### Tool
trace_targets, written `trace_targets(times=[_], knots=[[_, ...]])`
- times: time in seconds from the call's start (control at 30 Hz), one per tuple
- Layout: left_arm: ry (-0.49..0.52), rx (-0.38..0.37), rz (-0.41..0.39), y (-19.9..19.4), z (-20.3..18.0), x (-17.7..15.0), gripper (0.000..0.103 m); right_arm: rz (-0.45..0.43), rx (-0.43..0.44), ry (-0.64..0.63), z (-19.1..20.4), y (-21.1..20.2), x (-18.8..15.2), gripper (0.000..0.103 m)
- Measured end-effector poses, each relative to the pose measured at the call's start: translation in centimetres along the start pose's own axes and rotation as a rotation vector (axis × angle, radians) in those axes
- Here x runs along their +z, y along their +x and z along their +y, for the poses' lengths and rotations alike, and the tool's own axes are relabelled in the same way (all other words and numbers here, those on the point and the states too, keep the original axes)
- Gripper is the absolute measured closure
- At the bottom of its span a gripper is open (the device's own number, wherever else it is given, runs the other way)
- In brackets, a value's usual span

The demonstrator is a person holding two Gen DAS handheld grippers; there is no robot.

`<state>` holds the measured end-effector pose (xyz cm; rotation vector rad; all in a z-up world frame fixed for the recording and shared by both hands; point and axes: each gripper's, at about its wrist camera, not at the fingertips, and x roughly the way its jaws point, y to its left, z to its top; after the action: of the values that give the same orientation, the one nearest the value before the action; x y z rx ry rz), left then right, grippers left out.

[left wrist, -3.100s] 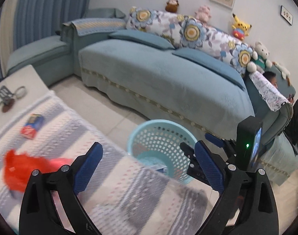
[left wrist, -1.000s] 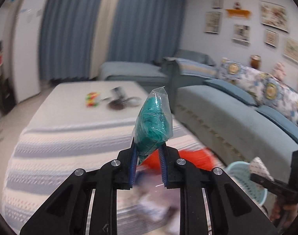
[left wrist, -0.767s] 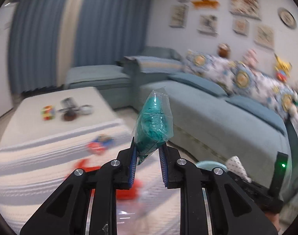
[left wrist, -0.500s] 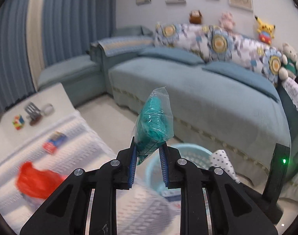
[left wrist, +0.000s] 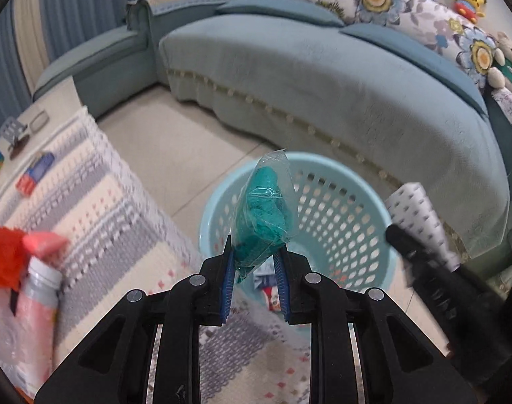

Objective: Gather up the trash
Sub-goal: 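Carry the teal wrapper and heart-print packet over the basket with both tools, then open both tools to drop the wrapper and packet into the basket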

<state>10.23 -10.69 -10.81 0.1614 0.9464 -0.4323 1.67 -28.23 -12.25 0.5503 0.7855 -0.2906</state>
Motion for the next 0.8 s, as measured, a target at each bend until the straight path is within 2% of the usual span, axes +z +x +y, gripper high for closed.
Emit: trace_targets(times=[0.3,0.8], knots=[[0.05,-0.012,0.007,0.0,-1.5,-0.1,0.082,0.007,-0.034,-0.068,1.3,0.4,-0.1,0.092],[0.048,-0.021,0.053,0.8,-1.7,-0.4,0.082,0.026,-0.044,-0.036,1.0,0.7,-0.1,0.09]])
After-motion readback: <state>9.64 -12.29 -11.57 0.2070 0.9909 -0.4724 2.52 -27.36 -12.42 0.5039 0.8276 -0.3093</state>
